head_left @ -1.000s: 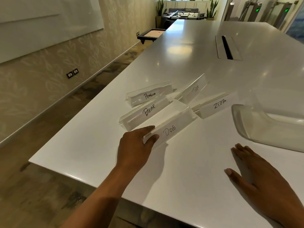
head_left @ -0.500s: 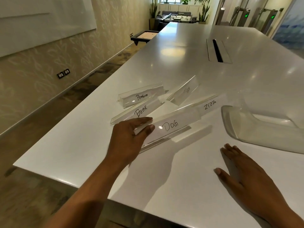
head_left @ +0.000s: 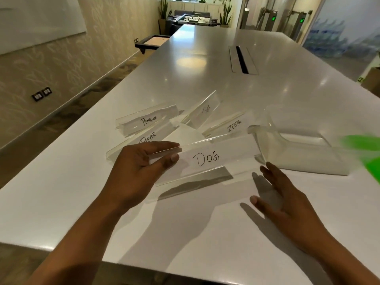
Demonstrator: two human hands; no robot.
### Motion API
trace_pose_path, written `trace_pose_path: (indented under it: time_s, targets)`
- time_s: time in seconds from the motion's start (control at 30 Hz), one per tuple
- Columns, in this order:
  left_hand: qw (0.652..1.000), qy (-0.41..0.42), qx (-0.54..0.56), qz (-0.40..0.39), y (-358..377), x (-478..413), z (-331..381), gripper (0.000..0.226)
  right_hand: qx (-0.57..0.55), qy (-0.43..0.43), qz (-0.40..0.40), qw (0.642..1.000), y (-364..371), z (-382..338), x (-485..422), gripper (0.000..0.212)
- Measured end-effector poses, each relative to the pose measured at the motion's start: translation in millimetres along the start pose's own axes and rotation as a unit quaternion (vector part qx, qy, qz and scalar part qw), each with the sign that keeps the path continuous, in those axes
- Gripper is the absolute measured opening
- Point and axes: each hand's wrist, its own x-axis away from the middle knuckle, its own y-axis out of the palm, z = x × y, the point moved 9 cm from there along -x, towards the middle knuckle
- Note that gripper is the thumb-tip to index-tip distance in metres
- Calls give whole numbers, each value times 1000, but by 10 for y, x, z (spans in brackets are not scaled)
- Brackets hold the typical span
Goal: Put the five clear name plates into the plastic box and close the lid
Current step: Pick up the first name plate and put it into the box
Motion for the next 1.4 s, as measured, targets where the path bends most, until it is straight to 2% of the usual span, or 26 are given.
trace_pose_path:
  time_s: [0.07, 0.17, 0.27, 0.37, 0.53, 0.67, 0.8, 1.03, 1.23, 1.3, 1.4]
  targets:
    - [999, 14, 4, -34, 90, -3, 63, 26, -137, 28, 10, 990, -53, 32, -24, 82]
    - [996, 30, 1, -87, 248, 4, 148, 23, -344, 41, -13, 938, -73, 16, -51, 70]
    - [991, 38, -17, -129, 381, 33, 173, 26, -442, 31, -27, 896, -93, -27, -29, 55]
    - [989, 45, -18, -139, 457, 66, 181, 26, -453, 25, -27, 891, -120, -16, 11, 44]
    - [989, 36, 12, -140, 532, 98, 147, 26, -448, 5, -2, 894, -224, 37, 60, 55]
    - [991, 43, 38, -122, 560, 111, 170, 28, -465, 1, 32, 885, -262, 92, 68, 50]
    - [991, 12, 95, -91, 577, 103, 110, 48, -510, 6, 48, 859, -255, 114, 56, 46]
    - [968, -63, 211, -118, 678, 177, -104, 86, -564, 3, 75, 823, -310, 149, 47, 31]
    - [960, -35, 257, -104, 686, 164, -32, 72, -565, 4, 73, 822, -337, 92, 3, 27]
    - [957, -26, 272, -96, 675, 162, 1, 66, -558, 9, 62, 827, -344, 54, -18, 49]
    - [955, -17, 282, -85, 669, 170, 18, 58, -554, 12, 69, 830, -364, 52, -27, 60]
